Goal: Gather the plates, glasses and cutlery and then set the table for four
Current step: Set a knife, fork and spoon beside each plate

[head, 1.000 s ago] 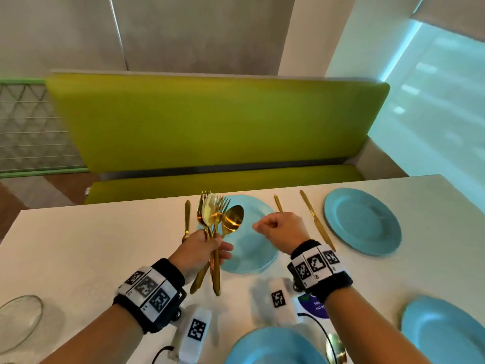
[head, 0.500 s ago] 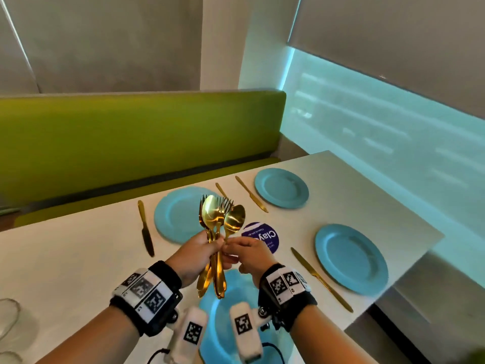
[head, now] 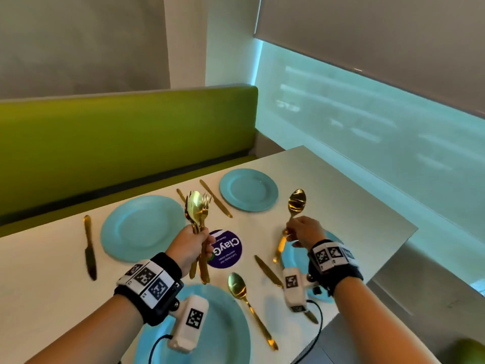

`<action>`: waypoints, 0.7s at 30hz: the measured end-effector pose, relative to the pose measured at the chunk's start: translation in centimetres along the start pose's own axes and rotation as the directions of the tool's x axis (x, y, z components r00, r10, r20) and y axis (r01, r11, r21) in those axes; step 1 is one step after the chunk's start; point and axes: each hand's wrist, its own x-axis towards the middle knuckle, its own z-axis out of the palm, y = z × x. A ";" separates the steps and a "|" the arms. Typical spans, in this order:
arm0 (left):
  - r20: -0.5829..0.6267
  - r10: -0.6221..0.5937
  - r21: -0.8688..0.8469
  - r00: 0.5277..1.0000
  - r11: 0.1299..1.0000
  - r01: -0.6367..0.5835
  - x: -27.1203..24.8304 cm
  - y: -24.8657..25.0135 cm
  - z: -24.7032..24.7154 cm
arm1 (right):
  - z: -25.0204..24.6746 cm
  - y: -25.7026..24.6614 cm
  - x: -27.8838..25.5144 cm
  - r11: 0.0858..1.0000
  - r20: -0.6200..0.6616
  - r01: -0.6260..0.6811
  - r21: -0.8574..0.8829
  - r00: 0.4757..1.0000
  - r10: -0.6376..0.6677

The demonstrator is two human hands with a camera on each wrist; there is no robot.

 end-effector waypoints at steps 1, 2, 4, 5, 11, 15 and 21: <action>-0.012 -0.008 0.010 1.000 1.000 0.008 0.9 0.1 1.0 | -2.1 0.7 1.7 0.996 -0.036 -0.012 -0.088 0.999 0.009; -0.018 -0.019 0.023 1.000 1.000 0.019 1.6 0.2 2.0 | -4.2 1.4 3.2 0.985 -0.073 -0.025 -0.170 0.997 0.013; -0.020 -0.042 0.026 0.999 0.999 0.043 2.9 0.4 4.0 | -8.2 3.2 6.2 0.947 -0.143 -0.074 -0.313 0.989 0.030; -0.016 -0.052 0.021 0.999 0.998 0.053 3.5 0.4 5.0 | -9.8 3.9 7.5 0.923 -0.169 -0.100 -0.372 0.985 0.039; -0.015 -0.111 -0.002 0.994 0.994 0.111 5.9 0.5 10.0 | -14.8 7.4 12.1 0.666 -0.165 -0.225 -0.712 0.974 0.152; -0.021 -0.115 -0.004 0.993 0.993 0.115 7.4 0.3 12.0 | -15.8 9.5 14.4 0.629 -0.194 -0.267 -0.730 0.964 0.183; -0.033 -0.136 0.011 0.990 0.991 0.136 8.9 -0.2 13.3 | -16.4 11.9 16.0 0.598 -0.150 -0.266 -0.756 0.960 0.237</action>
